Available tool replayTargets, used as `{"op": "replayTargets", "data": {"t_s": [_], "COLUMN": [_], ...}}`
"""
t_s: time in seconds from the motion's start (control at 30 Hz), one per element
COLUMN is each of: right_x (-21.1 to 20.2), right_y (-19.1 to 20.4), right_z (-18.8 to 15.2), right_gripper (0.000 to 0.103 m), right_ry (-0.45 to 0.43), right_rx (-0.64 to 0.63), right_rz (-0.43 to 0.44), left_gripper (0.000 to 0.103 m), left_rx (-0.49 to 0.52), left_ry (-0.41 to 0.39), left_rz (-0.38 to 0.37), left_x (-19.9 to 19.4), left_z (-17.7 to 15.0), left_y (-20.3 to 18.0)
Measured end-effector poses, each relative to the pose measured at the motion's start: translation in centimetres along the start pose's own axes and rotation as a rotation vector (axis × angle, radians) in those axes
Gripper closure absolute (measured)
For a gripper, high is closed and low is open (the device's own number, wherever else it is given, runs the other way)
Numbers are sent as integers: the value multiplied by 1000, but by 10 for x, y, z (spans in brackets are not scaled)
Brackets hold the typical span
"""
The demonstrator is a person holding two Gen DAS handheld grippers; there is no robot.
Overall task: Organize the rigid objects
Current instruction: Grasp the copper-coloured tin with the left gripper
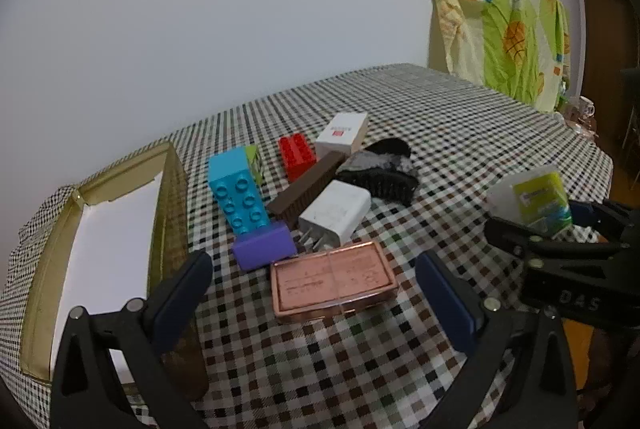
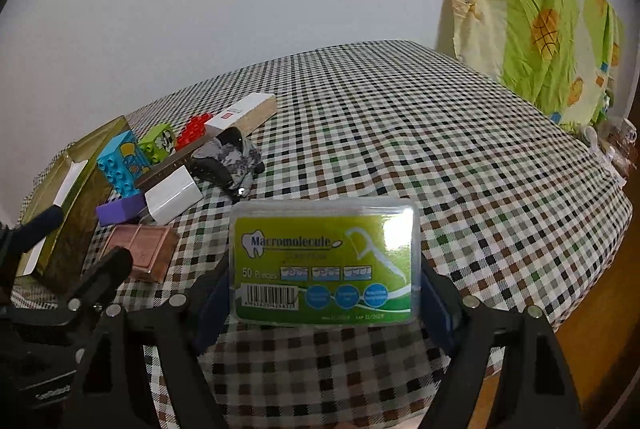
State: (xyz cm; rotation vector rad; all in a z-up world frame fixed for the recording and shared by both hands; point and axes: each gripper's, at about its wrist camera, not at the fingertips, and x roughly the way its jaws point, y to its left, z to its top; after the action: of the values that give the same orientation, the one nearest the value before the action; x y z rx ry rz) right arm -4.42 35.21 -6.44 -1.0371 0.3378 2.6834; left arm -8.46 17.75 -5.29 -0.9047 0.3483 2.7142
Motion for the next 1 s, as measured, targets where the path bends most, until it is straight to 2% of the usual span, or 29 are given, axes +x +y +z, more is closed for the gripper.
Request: {"op": "replayTargets", "data": {"t_s": [0.27, 0.43, 0.6, 0.7, 0.73, 0.77, 0.87, 1.0], "right_x": [0, 1, 0, 0, 0, 0, -1, -2], "right_y": [-2, -6, 0, 3, 3, 4, 5, 6], "right_z": [-1, -1, -2, -2, -2, -3, -3, -2], "right_gripper": [21, 21, 21, 21, 21, 21, 21, 21], "right_ry": [-10, -13, -17, -15, -15, -17, -21, -25], "right_rx": [11, 21, 9, 5, 5, 5, 5, 8], "right_rz": [13, 11, 28, 33, 34, 34, 36, 37], "left_gripper": [0, 0, 3, 14, 21, 23, 24, 25], "left_rx": [-35, -46, -36, -18, -10, 3, 43, 32], "left_ry": [73, 177, 190, 185, 185, 183, 178, 171], "left_rz": [-27, -44, -25, -36, -44, -47, -49, -69], "left_x": [17, 37, 43, 44, 44, 43, 41, 39], "left_z": [3, 6, 7, 5, 5, 5, 4, 3], "left_y": [3, 4, 1, -2, -4, -7, -12, -9]}}
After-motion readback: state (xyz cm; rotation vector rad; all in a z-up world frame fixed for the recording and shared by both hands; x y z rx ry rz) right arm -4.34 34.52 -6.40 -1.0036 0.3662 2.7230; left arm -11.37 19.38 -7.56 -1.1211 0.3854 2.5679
